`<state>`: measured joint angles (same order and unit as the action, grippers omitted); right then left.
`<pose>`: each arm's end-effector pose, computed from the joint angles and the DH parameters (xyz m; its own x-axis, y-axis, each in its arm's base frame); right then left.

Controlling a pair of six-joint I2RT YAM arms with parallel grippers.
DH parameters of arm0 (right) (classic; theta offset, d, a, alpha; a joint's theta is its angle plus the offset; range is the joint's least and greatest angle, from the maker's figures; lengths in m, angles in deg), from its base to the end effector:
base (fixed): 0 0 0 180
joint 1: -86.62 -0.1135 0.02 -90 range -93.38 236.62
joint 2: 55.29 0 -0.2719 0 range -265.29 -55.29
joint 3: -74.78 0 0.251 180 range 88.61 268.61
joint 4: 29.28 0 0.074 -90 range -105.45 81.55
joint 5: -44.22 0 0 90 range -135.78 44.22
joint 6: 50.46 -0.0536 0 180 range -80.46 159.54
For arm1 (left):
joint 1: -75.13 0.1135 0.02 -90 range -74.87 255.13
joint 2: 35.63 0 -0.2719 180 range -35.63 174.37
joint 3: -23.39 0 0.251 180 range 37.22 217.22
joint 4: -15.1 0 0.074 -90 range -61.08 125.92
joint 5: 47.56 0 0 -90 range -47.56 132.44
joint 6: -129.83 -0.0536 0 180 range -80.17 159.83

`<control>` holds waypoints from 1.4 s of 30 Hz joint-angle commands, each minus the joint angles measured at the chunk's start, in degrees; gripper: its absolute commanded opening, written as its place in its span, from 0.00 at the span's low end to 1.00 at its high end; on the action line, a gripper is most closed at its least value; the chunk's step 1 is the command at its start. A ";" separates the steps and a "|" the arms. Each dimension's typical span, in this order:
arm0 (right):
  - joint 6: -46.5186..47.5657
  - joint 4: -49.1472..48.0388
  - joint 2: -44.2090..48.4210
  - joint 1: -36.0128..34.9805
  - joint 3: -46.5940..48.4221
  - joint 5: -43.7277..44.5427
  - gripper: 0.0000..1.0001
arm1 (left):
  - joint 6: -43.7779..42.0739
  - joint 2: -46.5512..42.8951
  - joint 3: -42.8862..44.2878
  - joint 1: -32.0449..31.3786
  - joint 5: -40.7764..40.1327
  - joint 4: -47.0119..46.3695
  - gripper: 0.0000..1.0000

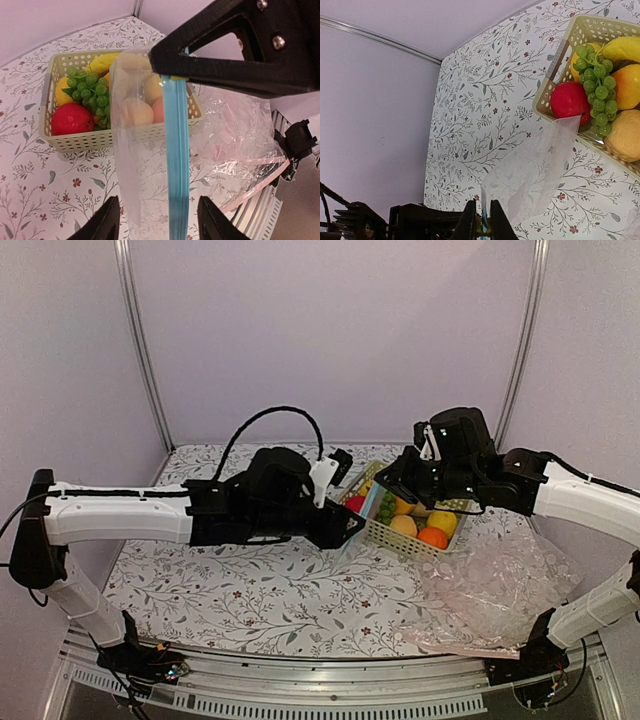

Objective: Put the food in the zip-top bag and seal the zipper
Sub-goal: Pass from the right arm to the left

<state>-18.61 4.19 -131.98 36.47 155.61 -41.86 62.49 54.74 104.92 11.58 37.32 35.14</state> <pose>0.2071 0.2425 0.3338 -0.7838 0.3834 -0.4885 -0.1174 0.6809 0.7229 0.1741 -0.3393 0.2853 -0.5287 0.2012 -0.8246 0.7079 0.6406 -0.2976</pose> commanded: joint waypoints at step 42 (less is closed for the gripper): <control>1.05 0.08 -0.60 -0.68 0.80 -0.47 0.10 | -3.85 5.78 6.43 -0.35 -7.69 5.46 0.00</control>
<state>-18.28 3.80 -132.35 36.36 155.61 -43.13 58.55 60.77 110.80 11.47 30.32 40.17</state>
